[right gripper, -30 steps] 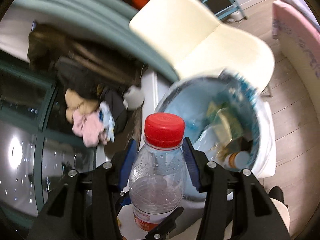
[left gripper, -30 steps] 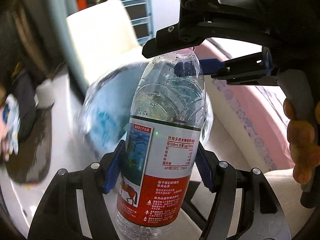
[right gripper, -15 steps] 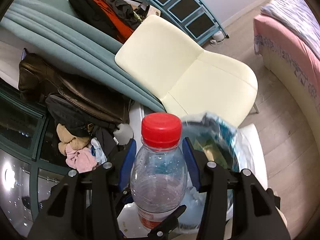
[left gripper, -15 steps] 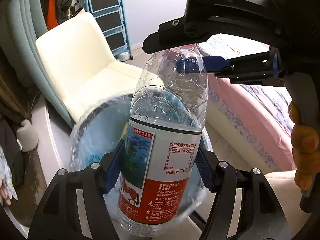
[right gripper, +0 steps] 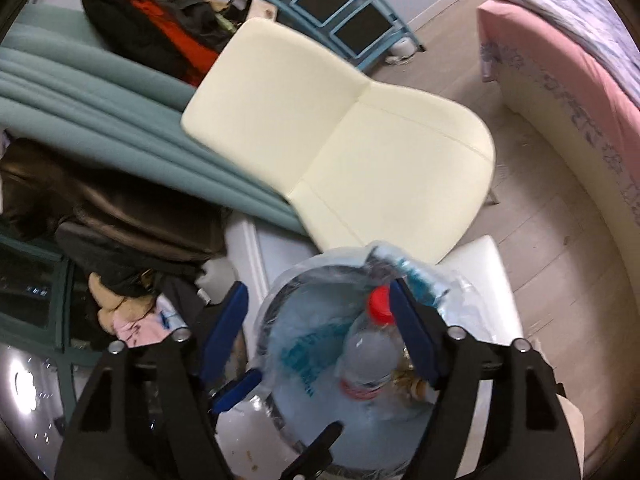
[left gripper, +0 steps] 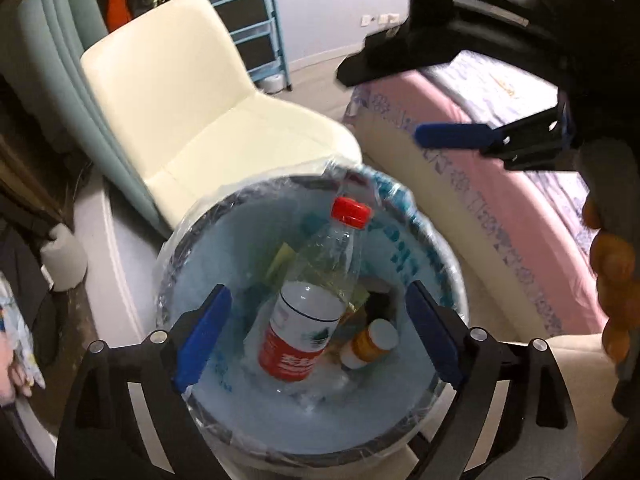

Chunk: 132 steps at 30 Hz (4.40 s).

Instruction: Collect trash

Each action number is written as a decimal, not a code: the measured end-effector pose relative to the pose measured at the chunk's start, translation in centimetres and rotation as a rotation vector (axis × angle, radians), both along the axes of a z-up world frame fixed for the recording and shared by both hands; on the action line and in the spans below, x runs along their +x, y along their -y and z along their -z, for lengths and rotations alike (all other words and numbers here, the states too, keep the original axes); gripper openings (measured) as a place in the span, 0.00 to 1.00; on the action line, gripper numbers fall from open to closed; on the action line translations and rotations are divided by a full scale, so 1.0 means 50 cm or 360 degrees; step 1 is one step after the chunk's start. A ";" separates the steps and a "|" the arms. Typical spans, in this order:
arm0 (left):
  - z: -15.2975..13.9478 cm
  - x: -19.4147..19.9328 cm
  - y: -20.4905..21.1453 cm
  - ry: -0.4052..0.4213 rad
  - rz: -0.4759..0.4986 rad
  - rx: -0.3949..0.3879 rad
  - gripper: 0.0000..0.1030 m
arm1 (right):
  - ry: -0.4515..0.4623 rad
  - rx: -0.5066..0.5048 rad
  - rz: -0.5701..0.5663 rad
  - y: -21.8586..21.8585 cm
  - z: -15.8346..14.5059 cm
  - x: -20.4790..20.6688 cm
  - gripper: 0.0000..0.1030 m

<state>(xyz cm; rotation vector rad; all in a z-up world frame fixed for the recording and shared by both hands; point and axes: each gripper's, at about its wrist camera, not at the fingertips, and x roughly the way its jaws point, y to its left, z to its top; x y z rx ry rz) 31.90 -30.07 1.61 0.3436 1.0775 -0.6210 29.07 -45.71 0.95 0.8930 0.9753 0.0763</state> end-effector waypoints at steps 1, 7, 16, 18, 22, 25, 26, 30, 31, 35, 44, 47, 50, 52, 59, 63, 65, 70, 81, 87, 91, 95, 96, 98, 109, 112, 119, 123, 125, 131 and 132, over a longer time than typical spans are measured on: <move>0.003 -0.002 -0.002 -0.0011 -0.0008 -0.0001 0.84 | 0.0004 -0.0002 0.0002 -0.001 0.000 -0.001 0.69; -0.003 -0.008 -0.028 -0.0044 -0.0129 -0.0065 0.84 | 0.0038 -0.0030 -0.0068 -0.018 -0.010 0.009 0.69; -0.030 -0.004 -0.093 -0.0073 -0.0436 -0.0258 0.84 | 0.0105 -0.0038 -0.0302 -0.058 -0.022 0.030 0.69; -0.034 -0.010 -0.103 -0.0065 -0.0514 -0.0274 0.84 | 0.0119 -0.0042 -0.0368 -0.070 -0.025 0.037 0.69; -0.041 -0.031 -0.124 -0.0057 -0.0679 -0.0308 0.84 | 0.0146 -0.0052 -0.0552 -0.109 -0.026 0.046 0.69; -0.039 -0.056 -0.145 -0.0063 -0.0825 -0.0329 0.84 | 0.0168 -0.0066 -0.0693 -0.139 -0.026 0.043 0.69; -0.038 -0.069 -0.156 -0.0067 -0.0891 -0.0332 0.84 | 0.0170 -0.0067 -0.0752 -0.153 -0.024 0.041 0.69; -0.032 -0.114 -0.198 -0.0081 -0.1068 -0.0339 0.84 | 0.0155 -0.0046 -0.0918 -0.204 -0.016 0.025 0.69; -0.032 -0.127 -0.211 -0.0082 -0.1110 -0.0340 0.84 | 0.0156 -0.0040 -0.0956 -0.218 -0.017 0.019 0.69; -0.041 -0.176 -0.258 -0.0034 -0.1229 -0.0354 0.84 | 0.0175 -0.0040 -0.1032 -0.260 -0.027 0.001 0.69; -0.020 -0.375 -0.410 -0.0020 -0.1416 -0.0363 0.84 | 0.0190 -0.0057 -0.1208 -0.421 -0.041 -0.126 0.69; -0.008 -0.450 -0.473 -0.0019 -0.1484 -0.0372 0.84 | 0.0208 -0.0102 -0.1306 -0.495 -0.046 -0.200 0.69; 0.008 -0.538 -0.550 -0.0049 -0.1572 -0.0391 0.84 | 0.0171 -0.0092 -0.1344 -0.558 -0.033 -0.260 0.69; 0.013 -0.584 -0.590 -0.0042 -0.1605 -0.0379 0.84 | 0.0171 -0.0110 -0.1368 -0.602 -0.026 -0.301 0.69; 0.035 -0.730 -0.705 -0.0056 -0.1775 -0.0407 0.84 | 0.0112 -0.0201 -0.1553 -0.752 -0.013 -0.425 0.69; 0.041 -0.789 -0.743 -0.0034 -0.1861 -0.0434 0.84 | 0.0106 -0.0285 -0.1693 -0.820 -0.012 -0.471 0.69; 0.042 -0.817 -0.756 -0.0021 -0.1905 -0.0422 0.84 | 0.0110 -0.0303 -0.1754 -0.850 -0.009 -0.496 0.69; 0.045 -0.875 -0.804 0.0001 -0.2055 -0.0438 0.84 | 0.0145 -0.0353 -0.1916 -0.928 -0.014 -0.543 0.69; 0.061 -0.960 -0.940 0.0015 -0.2426 -0.0490 0.84 | 0.0182 -0.0463 -0.2314 -1.110 0.000 -0.600 0.69; 0.067 -0.972 -1.007 0.0012 -0.2541 -0.0481 0.84 | 0.0181 -0.0499 -0.2425 -1.196 0.011 -0.596 0.69; 0.072 -0.994 -1.052 -0.0003 -0.2639 -0.0470 0.84 | 0.0168 -0.0511 -0.2534 -1.251 0.027 -0.615 0.69; 0.080 -1.014 -1.083 -0.0023 -0.2693 -0.0454 0.84 | 0.0171 -0.0523 -0.2611 -1.291 0.037 -0.638 0.69; 0.084 -1.019 -1.091 -0.0035 -0.2695 -0.0438 0.84 | 0.0165 -0.0521 -0.2621 -1.301 0.041 -0.642 0.69; 0.088 -1.024 -1.102 -0.0054 -0.2693 -0.0415 0.84 | 0.0155 -0.0523 -0.2639 -1.321 0.048 -0.650 0.69; 0.104 -1.092 -1.207 -0.0064 -0.2722 -0.0314 0.84 | 0.0111 -0.0548 -0.2717 -1.425 0.087 -0.712 0.69; 0.109 -1.114 -1.237 -0.0053 -0.2717 -0.0277 0.84 | 0.0104 -0.0558 -0.2745 -1.451 0.098 -0.733 0.69; 0.131 -1.158 -1.279 -0.0073 -0.2700 -0.0167 0.84 | 0.0082 -0.0570 -0.2814 -1.518 0.125 -0.791 0.69; 0.158 -1.187 -1.301 -0.0133 -0.2713 -0.0176 0.84 | 0.0069 -0.0578 -0.2832 -1.543 0.140 -0.814 0.69; 0.173 -1.199 -1.308 -0.0160 -0.2713 -0.0198 0.84 | 0.0059 -0.0584 -0.2832 -1.549 0.146 -0.821 0.69; 0.203 -1.214 -1.312 -0.0194 -0.2701 -0.0242 0.84 | 0.0020 -0.0594 -0.2797 -1.552 0.161 -0.826 0.69; 0.205 -1.215 -1.311 -0.0196 -0.2694 -0.0242 0.84 | 0.0016 -0.0594 -0.2791 -1.553 0.162 -0.827 0.69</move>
